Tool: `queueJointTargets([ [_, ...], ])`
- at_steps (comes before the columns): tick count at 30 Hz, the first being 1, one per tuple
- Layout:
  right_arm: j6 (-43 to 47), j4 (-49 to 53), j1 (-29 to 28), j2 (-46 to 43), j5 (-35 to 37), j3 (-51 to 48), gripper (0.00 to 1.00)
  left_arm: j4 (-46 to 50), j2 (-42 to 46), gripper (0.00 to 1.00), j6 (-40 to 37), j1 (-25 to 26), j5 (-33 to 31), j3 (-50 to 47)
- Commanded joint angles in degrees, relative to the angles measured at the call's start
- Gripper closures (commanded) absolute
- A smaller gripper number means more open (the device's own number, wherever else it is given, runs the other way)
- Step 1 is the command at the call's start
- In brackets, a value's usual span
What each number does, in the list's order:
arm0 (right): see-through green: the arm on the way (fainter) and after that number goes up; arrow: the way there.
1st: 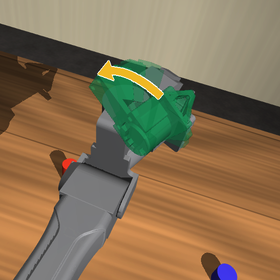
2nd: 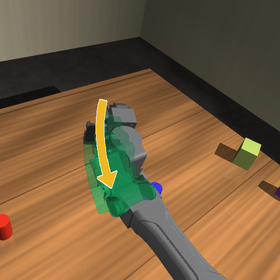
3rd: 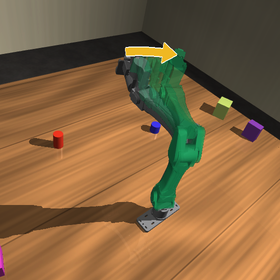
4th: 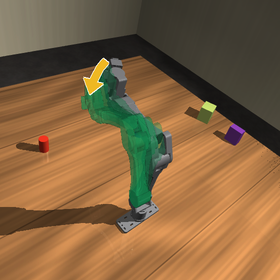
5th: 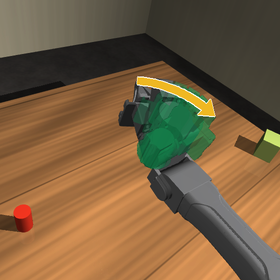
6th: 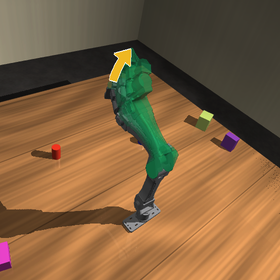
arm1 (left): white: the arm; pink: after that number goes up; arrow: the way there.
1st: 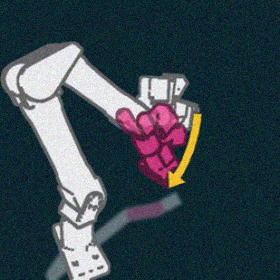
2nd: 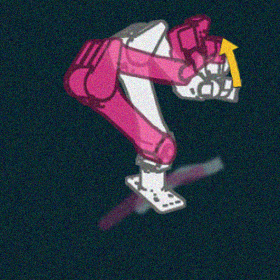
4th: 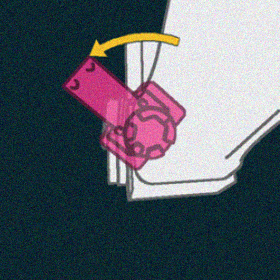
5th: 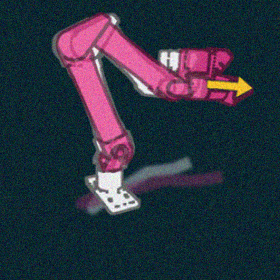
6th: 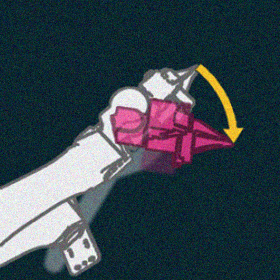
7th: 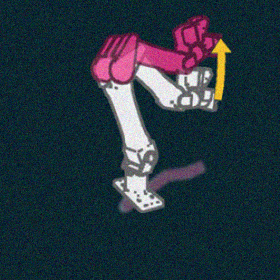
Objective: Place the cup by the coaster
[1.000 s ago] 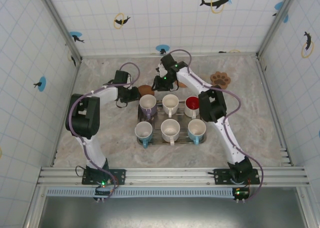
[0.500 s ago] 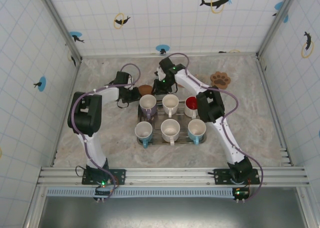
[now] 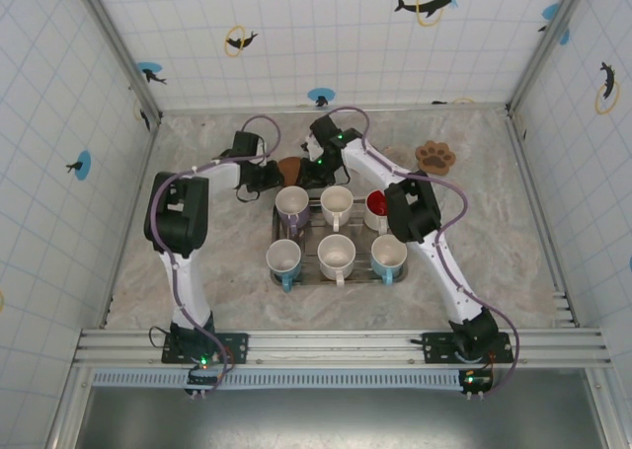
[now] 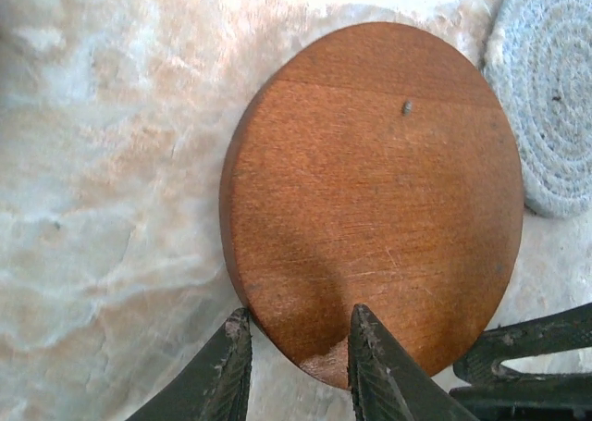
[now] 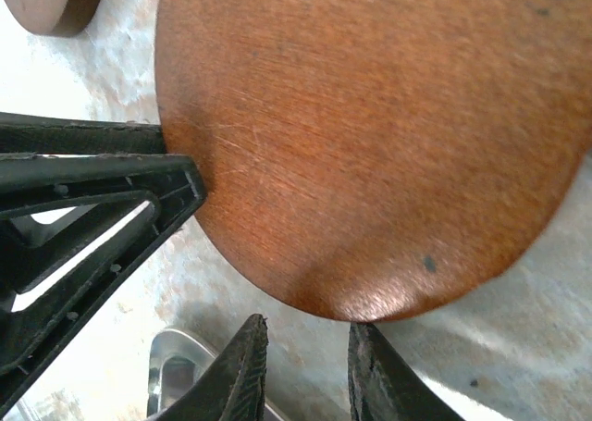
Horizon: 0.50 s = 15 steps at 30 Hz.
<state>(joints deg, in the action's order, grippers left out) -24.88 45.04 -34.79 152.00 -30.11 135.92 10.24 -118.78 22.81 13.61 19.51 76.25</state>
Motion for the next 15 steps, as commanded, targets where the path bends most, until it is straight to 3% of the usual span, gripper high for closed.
queueJointTargets([
  [1,-1.53,-1.40,0.16,2.44,-0.87,3.59,0.71,2.53,-1.80,0.69,0.74,-0.81,-0.20,2.21],
  [15,-6.59,-7.73,1.93,2.89,-2.18,5.10,0.69,1.57,-2.61,0.69,3.17,-2.76,-1.61,5.79],
])
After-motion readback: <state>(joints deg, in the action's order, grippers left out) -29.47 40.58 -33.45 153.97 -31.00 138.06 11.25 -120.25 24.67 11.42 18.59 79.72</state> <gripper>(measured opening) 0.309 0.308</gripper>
